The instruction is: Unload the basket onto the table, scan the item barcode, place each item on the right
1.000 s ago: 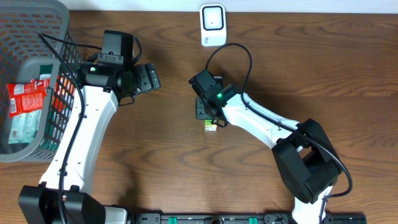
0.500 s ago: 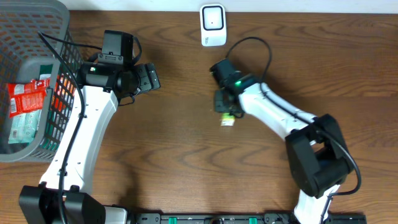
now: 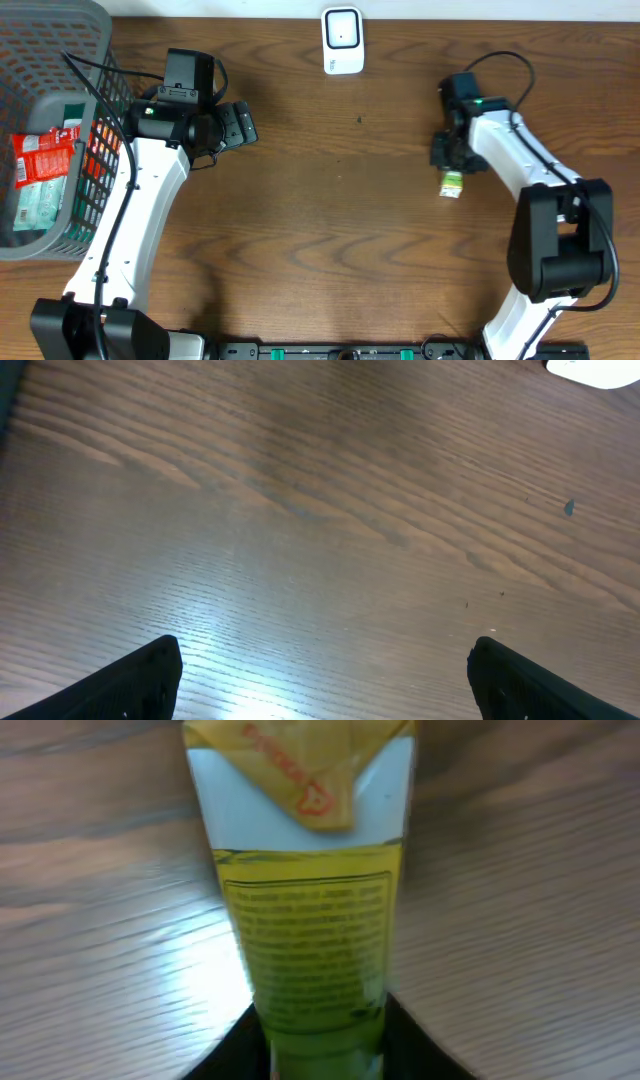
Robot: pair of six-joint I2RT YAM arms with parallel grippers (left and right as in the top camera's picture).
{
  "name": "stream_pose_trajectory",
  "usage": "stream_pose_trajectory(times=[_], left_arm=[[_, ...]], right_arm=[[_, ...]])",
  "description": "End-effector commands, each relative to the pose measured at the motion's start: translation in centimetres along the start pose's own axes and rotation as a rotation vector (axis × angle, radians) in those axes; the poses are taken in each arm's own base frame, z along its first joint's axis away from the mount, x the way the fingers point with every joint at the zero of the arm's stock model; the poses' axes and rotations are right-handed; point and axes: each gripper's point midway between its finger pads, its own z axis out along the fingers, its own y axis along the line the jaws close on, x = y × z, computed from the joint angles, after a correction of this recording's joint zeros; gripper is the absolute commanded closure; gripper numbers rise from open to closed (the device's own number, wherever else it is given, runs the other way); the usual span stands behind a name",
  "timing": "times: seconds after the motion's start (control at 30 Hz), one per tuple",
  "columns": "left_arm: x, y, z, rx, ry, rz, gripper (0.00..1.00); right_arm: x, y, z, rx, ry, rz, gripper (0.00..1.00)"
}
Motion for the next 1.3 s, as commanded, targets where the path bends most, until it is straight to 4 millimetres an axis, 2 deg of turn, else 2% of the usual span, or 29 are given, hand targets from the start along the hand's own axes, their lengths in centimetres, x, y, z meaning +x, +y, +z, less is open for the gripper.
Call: stream_pose_trajectory(times=[0.0, 0.1, 0.17, 0.27, 0.47, 0.53, 0.6, 0.7, 0.73, 0.77, 1.0, 1.27], left_arm=[[-0.1, 0.2, 0.1, -0.008, 0.001, 0.011, 0.08], [-0.1, 0.2, 0.1, -0.008, 0.001, 0.01, 0.08], [-0.1, 0.2, 0.1, -0.008, 0.001, 0.011, 0.08], [-0.1, 0.2, 0.1, -0.008, 0.002, 0.011, 0.08], [-0.1, 0.2, 0.1, -0.008, 0.002, 0.011, 0.08], [-0.1, 0.2, 0.1, -0.008, 0.001, 0.011, 0.08], [-0.1, 0.2, 0.1, -0.008, 0.001, 0.01, 0.08], [-0.1, 0.2, 0.1, -0.008, 0.001, 0.011, 0.08], [-0.1, 0.2, 0.1, -0.008, 0.001, 0.011, 0.08], [-0.1, 0.2, 0.1, -0.008, 0.002, 0.011, 0.08], [-0.1, 0.2, 0.1, -0.008, 0.002, 0.01, 0.08], [-0.1, 0.2, 0.1, -0.008, 0.001, 0.011, 0.08]], right_arm=[[-0.5, -1.1, -0.8, -0.015, -0.018, -0.044, 0.55], [-0.4, -1.3, -0.8, -0.017, -0.011, -0.054, 0.42], [-0.5, -1.4, -0.8, -0.016, -0.011, -0.077, 0.22], [-1.0, -1.4, -1.5, -0.019, -0.021, -0.091, 0.19], [-2.0, -0.7, -5.1, -0.085, -0.022, -0.09, 0.21], [-2.3, -0.4, -6.0, -0.112, -0.025, -0.088, 0.27], [-2.4, -0.4, -6.6, -0.12, -0.031, -0.085, 0.37], [-2.0, -0.8, -6.7, -0.115, -0.013, -0.082, 0.75], [-1.7, -0.8, -6.7, -0.113, -0.002, -0.083, 0.9], [-1.2, -0.9, -6.6, -0.109, 0.019, -0.075, 0.99], [0.4, -0.7, -5.8, -0.121, 0.077, -0.048, 0.99], [0.9, -0.5, -3.3, -0.12, 0.062, -0.034, 0.99]])
